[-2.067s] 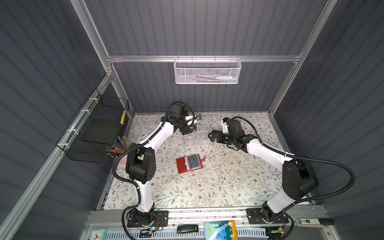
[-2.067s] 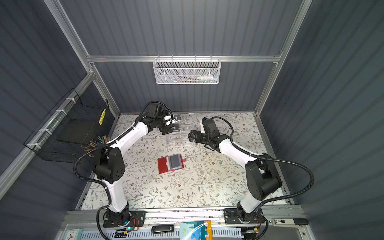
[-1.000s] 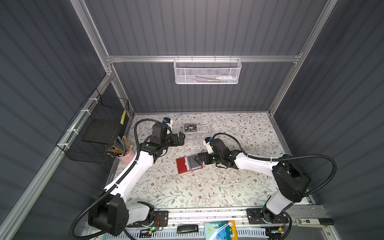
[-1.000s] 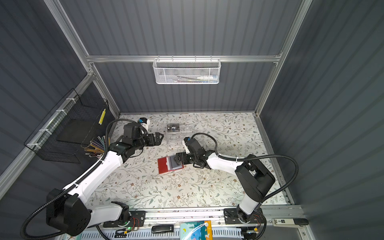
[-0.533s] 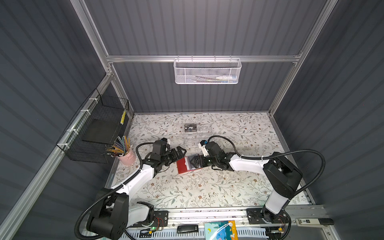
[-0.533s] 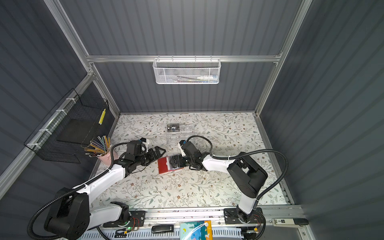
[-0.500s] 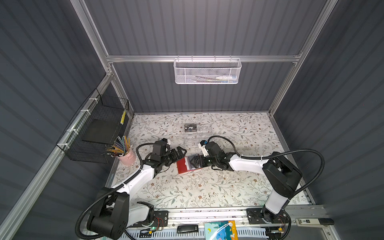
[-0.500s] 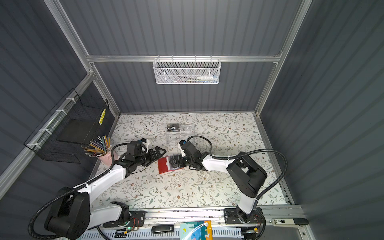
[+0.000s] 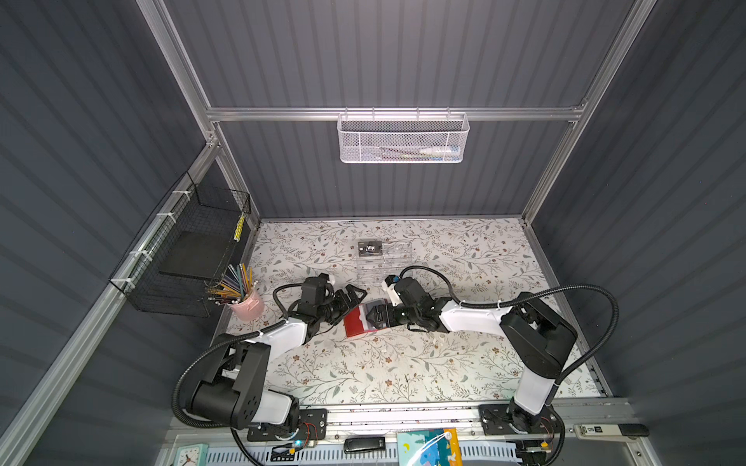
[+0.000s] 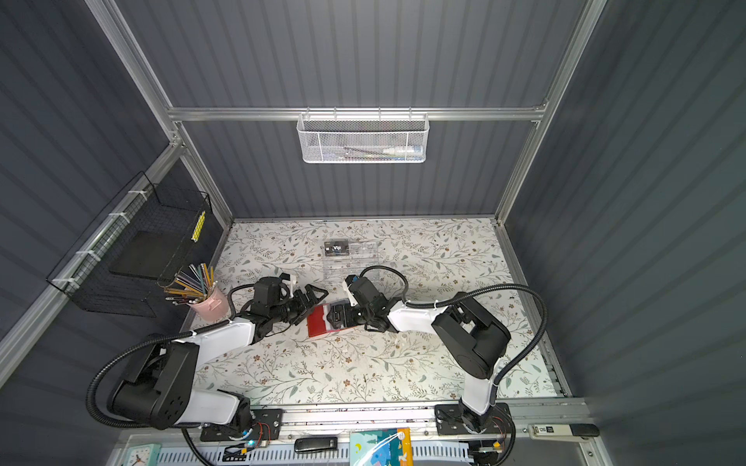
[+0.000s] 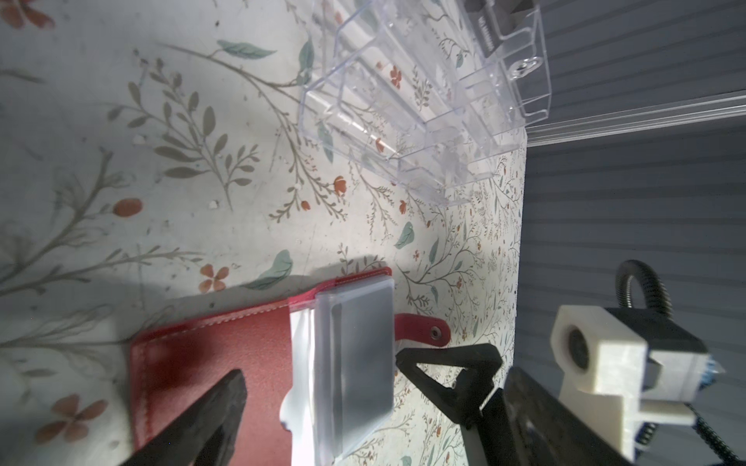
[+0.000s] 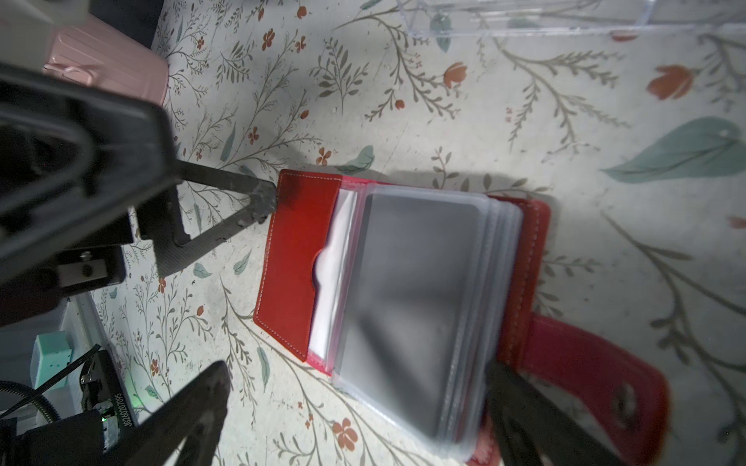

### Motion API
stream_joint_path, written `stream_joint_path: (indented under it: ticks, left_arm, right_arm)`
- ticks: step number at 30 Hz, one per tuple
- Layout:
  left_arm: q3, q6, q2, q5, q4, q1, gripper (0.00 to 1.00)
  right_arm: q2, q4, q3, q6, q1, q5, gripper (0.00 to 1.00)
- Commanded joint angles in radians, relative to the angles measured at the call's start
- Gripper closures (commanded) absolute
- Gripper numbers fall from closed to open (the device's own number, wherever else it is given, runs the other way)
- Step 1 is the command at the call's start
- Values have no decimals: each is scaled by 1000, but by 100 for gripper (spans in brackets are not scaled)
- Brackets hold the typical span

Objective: Take the credit cards out of the card holder
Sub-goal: Flip over the card slot in the card holder.

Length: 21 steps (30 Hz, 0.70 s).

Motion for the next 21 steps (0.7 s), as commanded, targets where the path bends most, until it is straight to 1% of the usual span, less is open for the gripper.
stream_joint_path:
  ticks: [1,8,21]
  left_arm:
    - [-14,-25,14,31,58,7,0]
    - [-12,-11,36,31,56,8,0]
    - [-26,-8,90,45,86,20,0]
  right_arm:
    - [-25,4,2,-3,8,10,1]
    - [-43,-1,-2,-12,21,25,1]
    - [3,-1,20,-7,38,23,1]
